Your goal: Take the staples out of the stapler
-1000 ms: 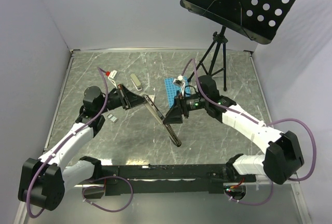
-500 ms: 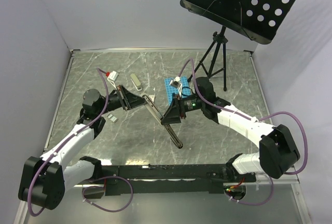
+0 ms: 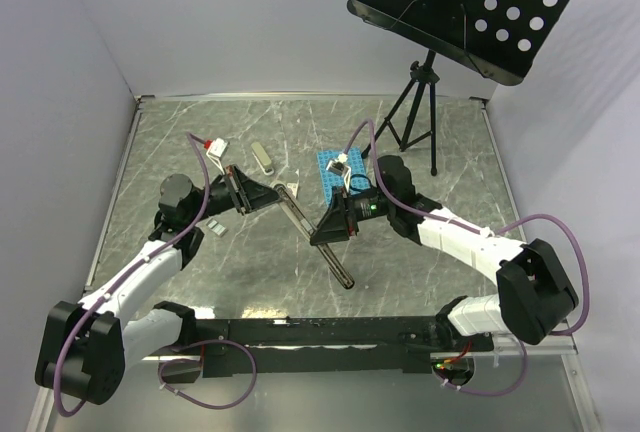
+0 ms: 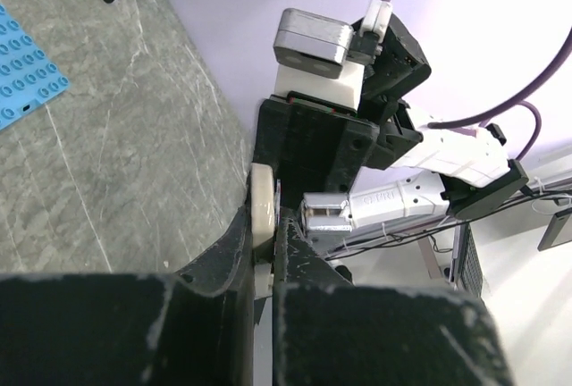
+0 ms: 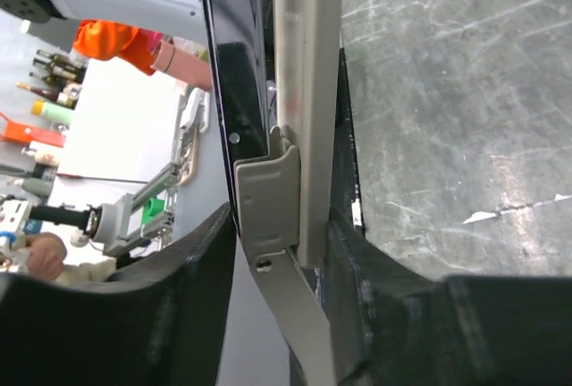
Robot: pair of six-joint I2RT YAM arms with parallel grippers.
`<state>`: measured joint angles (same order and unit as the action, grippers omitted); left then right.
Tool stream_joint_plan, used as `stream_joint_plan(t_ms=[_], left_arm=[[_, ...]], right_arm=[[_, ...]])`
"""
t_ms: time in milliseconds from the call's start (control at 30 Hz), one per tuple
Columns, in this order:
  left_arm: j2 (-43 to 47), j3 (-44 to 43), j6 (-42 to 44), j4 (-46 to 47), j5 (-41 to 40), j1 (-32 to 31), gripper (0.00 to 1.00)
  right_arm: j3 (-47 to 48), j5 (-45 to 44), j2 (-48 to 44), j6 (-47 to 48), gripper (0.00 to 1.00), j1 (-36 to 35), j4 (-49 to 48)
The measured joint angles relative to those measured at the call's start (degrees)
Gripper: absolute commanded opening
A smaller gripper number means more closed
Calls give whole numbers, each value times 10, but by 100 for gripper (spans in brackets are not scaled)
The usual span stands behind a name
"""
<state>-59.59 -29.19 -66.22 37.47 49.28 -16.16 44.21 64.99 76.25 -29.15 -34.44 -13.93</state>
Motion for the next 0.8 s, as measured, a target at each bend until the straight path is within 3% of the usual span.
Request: stream_joint_plan(t_ms=[67, 100, 133, 200, 233, 267, 400, 600, 800], left_arm=[[0, 2, -3, 1, 1, 0, 2], [0, 3, -4, 2, 2, 0, 8], [0, 3, -5, 2, 4, 0, 25], [0, 4, -3, 0, 5, 0, 37], [0, 4, -3, -5, 2, -1, 50], [0, 4, -3, -8, -2, 0, 53], [1, 4, 2, -33, -26, 3, 59], [17, 2, 17, -81, -45, 12, 60], [20, -41, 71, -196, -89, 24, 61]], right_arm=[[-4, 7, 0, -5, 7, -1, -12], [-6, 10, 0, -7, 4, -1, -16], [-8, 13, 0, -9, 0, -1, -19], [-12, 13, -2, -13, 0, -1, -23], [-13, 11, -2, -12, 0, -1, -24], [-14, 8, -3, -10, 0, -1, -19], [-15, -17, -17, 5, 0, 1, 15], [-31, -56, -48, 22, 0, 30, 66], [-30, -137, -51, 56, 0, 35, 154]])
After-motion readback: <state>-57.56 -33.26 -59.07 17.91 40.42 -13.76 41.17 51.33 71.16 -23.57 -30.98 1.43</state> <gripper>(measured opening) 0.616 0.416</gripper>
